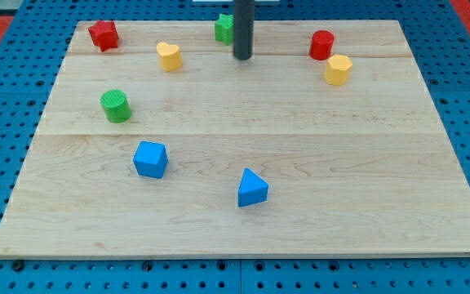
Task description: Push the green star along with red star closer to blue triangle
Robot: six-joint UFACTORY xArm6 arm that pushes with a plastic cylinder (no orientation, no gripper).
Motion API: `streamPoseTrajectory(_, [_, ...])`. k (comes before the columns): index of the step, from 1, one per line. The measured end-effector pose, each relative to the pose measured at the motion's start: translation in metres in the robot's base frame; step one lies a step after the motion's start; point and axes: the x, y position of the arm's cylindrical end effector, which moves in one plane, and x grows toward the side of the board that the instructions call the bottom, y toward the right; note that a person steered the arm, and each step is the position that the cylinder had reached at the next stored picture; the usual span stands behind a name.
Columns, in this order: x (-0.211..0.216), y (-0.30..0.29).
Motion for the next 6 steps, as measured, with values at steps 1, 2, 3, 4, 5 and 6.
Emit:
streamPoseTrajectory(1, [0.096,-0.063])
streamPoseTrajectory(2, [0.129,-0.184])
streamPoseTrajectory(3, [0.122,-0.258])
streamPoseTrajectory(4, [0.071,-0.199])
streamPoseTrajectory(5, [0.064,-0.087])
streamPoseTrajectory(6, [0.083,-0.062])
